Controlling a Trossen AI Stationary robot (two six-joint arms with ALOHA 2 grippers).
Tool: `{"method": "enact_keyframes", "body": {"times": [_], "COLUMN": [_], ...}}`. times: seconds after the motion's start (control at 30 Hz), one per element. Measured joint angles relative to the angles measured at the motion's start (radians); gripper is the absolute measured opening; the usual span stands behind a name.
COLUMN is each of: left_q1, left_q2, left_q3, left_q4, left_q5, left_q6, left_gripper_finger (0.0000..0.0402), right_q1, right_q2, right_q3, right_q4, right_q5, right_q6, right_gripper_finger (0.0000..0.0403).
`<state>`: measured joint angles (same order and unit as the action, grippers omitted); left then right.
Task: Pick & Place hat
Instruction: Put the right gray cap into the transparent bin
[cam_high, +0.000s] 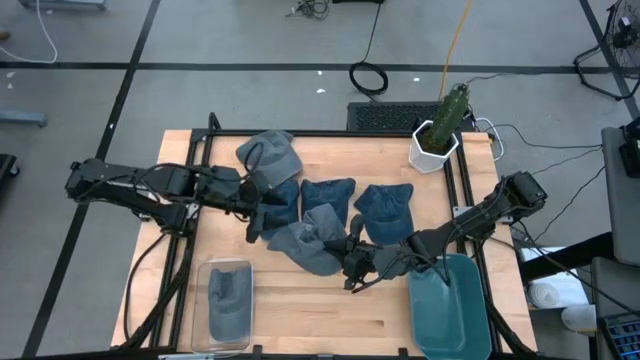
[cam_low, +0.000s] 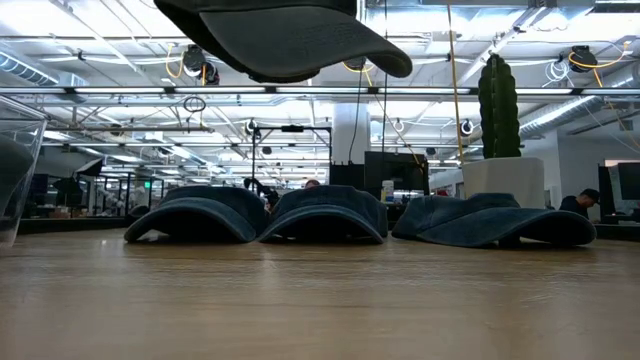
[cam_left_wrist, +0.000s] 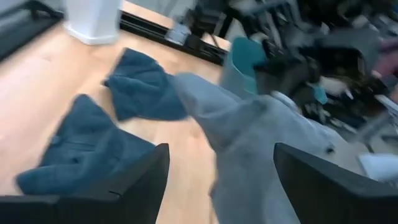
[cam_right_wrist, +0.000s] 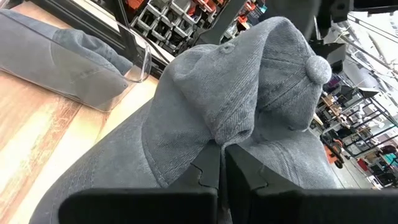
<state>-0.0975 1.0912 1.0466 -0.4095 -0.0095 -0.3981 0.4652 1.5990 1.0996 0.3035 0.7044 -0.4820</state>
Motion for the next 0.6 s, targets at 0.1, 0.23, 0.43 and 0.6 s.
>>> {"method": "enact_keyframes", "body": {"times": [0.1,0.23,0.43,0.6], "left_q1": [-0.006,-0.009,0.005,0.055], "left_q2": [0.003,0.003,0.027,0.091], "left_q3": [0.000,0.000,0.002,0.040], "left_q4": [0.001,0.029,0.132,0.099], "left_q5": [0.034,0.035,0.049,0.242], "left_q6": [0.004,-0.003,-0.031,-0.106], "left_gripper_finger": [0.0310,0.0315,0.0315,0.0315], "right_q1": [0.000,-0.001,-0.002,-0.002], "right_q2": [0.000,0.000,0.000,0.000], "right_q3": [0.000,0.000,0.000,0.000], "right_q4": [-0.002,-0.002,-0.002,-0.005], "right_q5": [0.000,0.000,0.000,0.000], "right_q6": [0.000,-0.001,-0.001,-0.003], "right_gripper_finger": [0.0000,0.0000,0.0000,0.0000]}}
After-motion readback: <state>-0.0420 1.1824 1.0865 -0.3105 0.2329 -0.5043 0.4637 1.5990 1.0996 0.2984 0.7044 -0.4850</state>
